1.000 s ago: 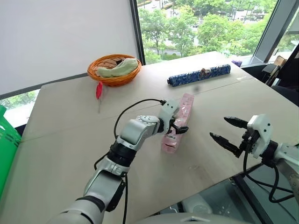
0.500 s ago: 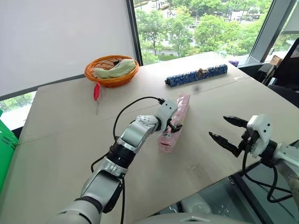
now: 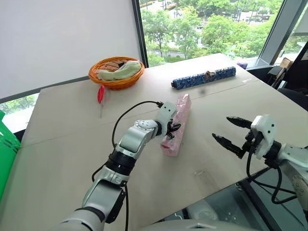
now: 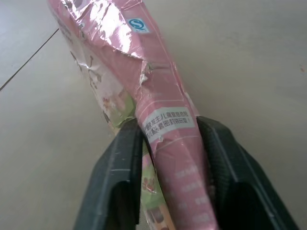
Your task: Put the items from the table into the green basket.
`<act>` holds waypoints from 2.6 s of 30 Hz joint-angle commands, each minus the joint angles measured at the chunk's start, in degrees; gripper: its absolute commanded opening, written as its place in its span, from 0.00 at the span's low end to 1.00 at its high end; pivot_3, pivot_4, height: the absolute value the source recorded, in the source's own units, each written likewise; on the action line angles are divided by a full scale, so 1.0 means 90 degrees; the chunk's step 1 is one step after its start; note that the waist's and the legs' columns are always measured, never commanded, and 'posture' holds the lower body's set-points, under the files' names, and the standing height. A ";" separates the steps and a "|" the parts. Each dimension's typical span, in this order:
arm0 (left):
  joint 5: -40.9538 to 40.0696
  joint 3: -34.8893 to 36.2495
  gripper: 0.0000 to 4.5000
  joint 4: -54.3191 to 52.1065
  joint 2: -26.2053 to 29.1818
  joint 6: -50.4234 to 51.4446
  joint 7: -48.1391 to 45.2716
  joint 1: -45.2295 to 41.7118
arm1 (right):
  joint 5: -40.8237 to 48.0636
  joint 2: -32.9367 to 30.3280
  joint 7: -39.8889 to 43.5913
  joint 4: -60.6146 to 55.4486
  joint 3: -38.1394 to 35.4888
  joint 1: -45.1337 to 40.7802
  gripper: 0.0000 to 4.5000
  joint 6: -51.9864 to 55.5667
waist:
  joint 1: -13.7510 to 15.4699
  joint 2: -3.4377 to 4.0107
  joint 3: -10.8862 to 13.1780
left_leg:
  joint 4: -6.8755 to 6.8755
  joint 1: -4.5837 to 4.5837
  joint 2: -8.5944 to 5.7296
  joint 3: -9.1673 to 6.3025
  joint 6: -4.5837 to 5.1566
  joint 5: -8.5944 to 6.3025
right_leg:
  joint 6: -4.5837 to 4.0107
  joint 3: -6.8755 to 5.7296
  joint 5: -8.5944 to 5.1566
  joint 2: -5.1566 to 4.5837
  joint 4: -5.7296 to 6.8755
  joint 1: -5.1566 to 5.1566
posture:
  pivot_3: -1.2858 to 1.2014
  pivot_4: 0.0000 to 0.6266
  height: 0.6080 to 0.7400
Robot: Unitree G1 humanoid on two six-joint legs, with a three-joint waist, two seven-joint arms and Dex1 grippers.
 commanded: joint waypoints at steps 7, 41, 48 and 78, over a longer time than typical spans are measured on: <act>0.0096 0.1500 0.00 0.0494 0.0349 -0.1082 0.0566 -0.0629 | 0.0442 0.0126 0.0233 -0.0170 0.0124 -0.0598 1.00 -0.0021 | 0.0074 0.0001 0.0010 | 0.0001 -0.0001 0.0000 -0.0001 -0.0001 0.0001 | 0.0003 -0.0001 0.0002 0.0001 0.0001 -0.0004 | 0.37 0.00 1.00; 0.1103 0.6695 0.00 0.1295 0.4676 -0.2109 0.3274 0.2060 | 0.1354 0.2110 0.0694 0.1025 0.1759 -0.4763 1.00 0.0732 | 0.1321 -0.0075 0.0010 | -0.0101 0.0024 0.0010 0.0017 -0.0067 0.0040 | -0.0068 0.0077 0.0047 0.0044 0.0111 -0.0151 | 0.51 0.00 1.00; 0.1177 0.6939 0.00 0.1933 0.5153 -0.2430 0.3513 0.2461 | 0.1303 0.2192 0.0758 0.1043 0.1801 -0.4695 1.00 0.0683 | 0.1248 -0.0070 0.0011 | -0.0124 0.0025 0.0013 0.0026 -0.0067 0.0040 | -0.0087 0.0077 0.0057 0.0047 0.0108 -0.0179 | 0.51 0.00 1.00; 0.0356 0.6222 0.99 0.1463 0.4440 -0.3457 0.2483 0.2046 | 0.1080 0.2144 0.0868 0.1176 0.1795 -0.4479 1.00 0.0540 | 0.2125 -0.0134 -0.0057 | -0.0112 0.0016 0.0008 0.0024 -0.0069 0.0039 | -0.0119 0.0056 0.0075 0.0036 0.0089 -0.0169 | 0.52 0.00 1.00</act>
